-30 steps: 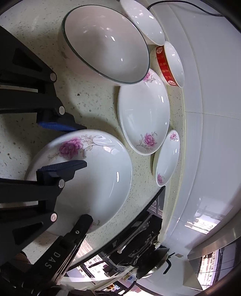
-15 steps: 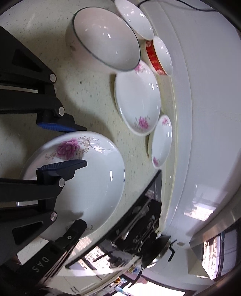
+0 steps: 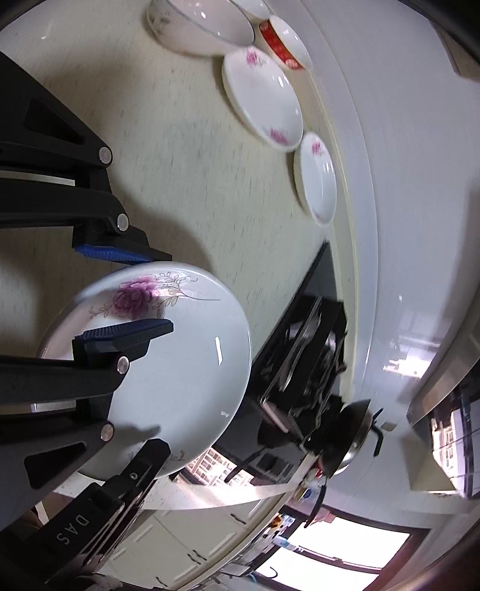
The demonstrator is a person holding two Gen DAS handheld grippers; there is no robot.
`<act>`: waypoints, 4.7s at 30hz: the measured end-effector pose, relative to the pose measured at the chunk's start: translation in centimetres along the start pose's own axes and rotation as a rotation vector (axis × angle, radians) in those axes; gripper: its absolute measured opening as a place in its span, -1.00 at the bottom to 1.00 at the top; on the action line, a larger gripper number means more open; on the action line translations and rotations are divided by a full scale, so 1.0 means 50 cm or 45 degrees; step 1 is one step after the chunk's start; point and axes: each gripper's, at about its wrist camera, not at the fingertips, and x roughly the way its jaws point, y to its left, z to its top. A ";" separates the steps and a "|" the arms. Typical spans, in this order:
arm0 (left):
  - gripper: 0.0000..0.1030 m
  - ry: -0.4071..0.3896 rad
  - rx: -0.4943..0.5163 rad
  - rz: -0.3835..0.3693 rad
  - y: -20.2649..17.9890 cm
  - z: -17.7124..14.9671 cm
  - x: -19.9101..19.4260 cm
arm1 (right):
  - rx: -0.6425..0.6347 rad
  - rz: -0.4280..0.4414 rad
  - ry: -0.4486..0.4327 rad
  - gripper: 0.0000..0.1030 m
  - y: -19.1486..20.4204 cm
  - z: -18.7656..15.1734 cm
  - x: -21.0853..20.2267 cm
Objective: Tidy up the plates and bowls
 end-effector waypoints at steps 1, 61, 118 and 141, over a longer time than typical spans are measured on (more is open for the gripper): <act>-0.42 0.005 0.003 -0.003 -0.010 -0.001 0.005 | 0.003 -0.006 0.001 -0.64 -0.005 0.000 0.000; 0.53 -0.022 -0.495 0.584 0.310 0.010 -0.009 | -0.144 0.185 0.042 0.39 0.281 0.001 0.098; -0.47 0.078 -0.433 0.380 0.294 -0.077 -0.083 | -0.506 0.240 0.389 -0.31 0.269 -0.143 0.097; -0.46 0.072 -0.344 0.442 0.269 -0.075 -0.084 | -0.499 0.198 0.342 -0.33 0.272 -0.147 0.095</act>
